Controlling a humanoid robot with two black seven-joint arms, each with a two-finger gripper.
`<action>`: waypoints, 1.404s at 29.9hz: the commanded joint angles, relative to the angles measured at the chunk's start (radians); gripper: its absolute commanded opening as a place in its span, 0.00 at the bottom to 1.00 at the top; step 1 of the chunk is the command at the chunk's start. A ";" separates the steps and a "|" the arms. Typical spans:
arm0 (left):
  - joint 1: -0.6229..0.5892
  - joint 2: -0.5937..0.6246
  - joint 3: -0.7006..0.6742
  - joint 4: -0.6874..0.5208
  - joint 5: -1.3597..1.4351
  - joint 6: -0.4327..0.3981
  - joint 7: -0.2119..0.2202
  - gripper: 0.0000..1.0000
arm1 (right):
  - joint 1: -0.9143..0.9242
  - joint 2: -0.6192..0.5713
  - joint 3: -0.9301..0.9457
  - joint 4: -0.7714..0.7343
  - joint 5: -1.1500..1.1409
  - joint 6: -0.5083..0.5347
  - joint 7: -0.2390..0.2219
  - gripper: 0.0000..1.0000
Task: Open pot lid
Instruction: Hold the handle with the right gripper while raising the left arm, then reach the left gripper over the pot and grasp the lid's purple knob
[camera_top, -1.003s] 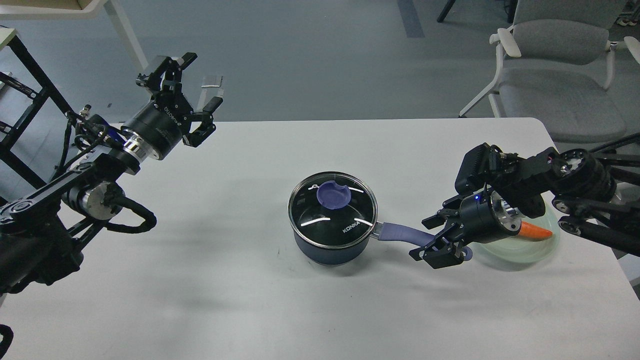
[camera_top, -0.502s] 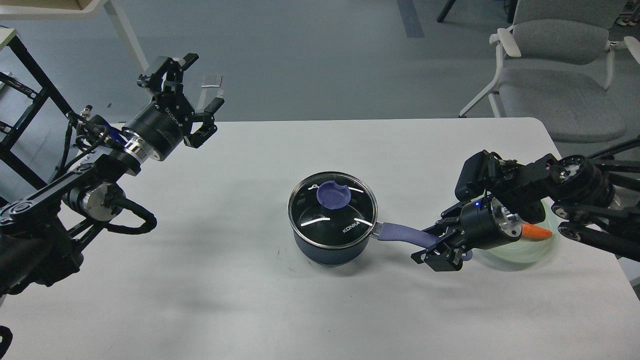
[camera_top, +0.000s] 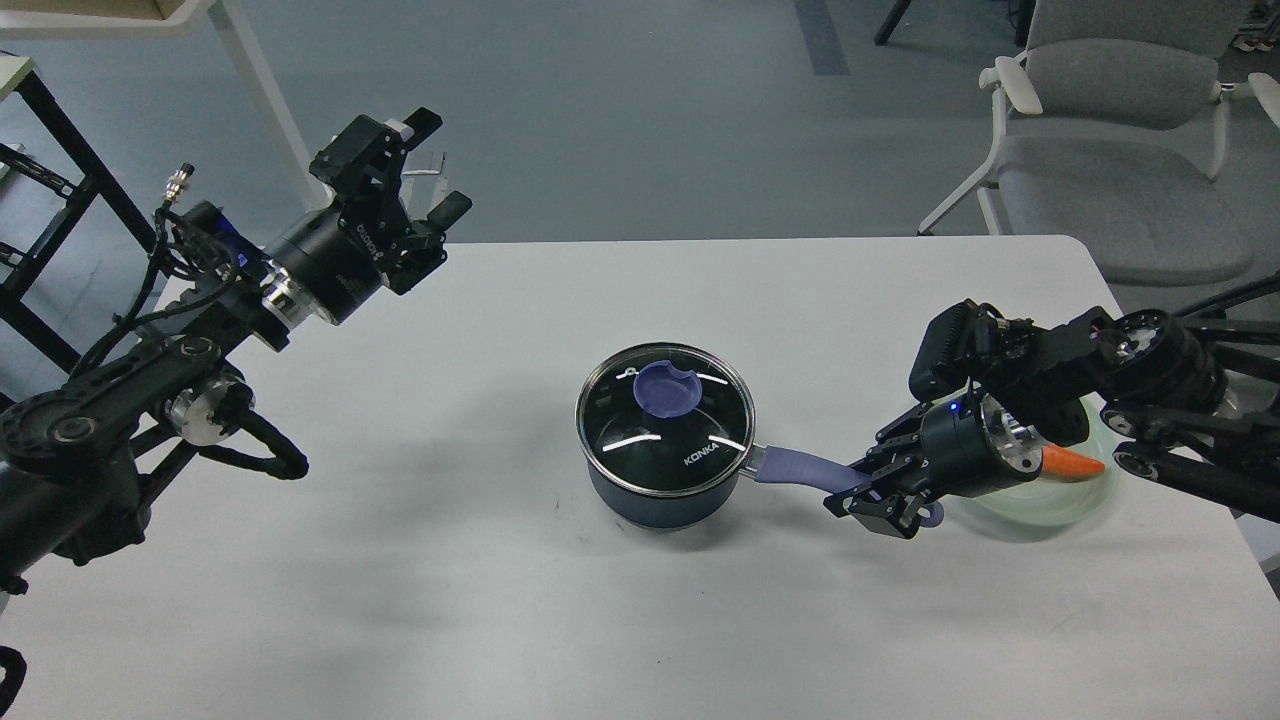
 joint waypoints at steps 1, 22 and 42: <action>-0.028 0.001 0.001 -0.058 0.186 0.010 -0.001 0.99 | -0.001 0.000 0.001 0.000 0.000 0.000 -0.001 0.31; -0.278 -0.093 0.493 -0.114 1.196 0.541 -0.001 0.99 | -0.010 0.005 0.001 0.000 0.002 0.000 -0.001 0.31; -0.256 -0.159 0.576 -0.025 1.276 0.539 -0.001 0.99 | -0.021 0.008 0.001 0.000 0.005 0.000 -0.001 0.31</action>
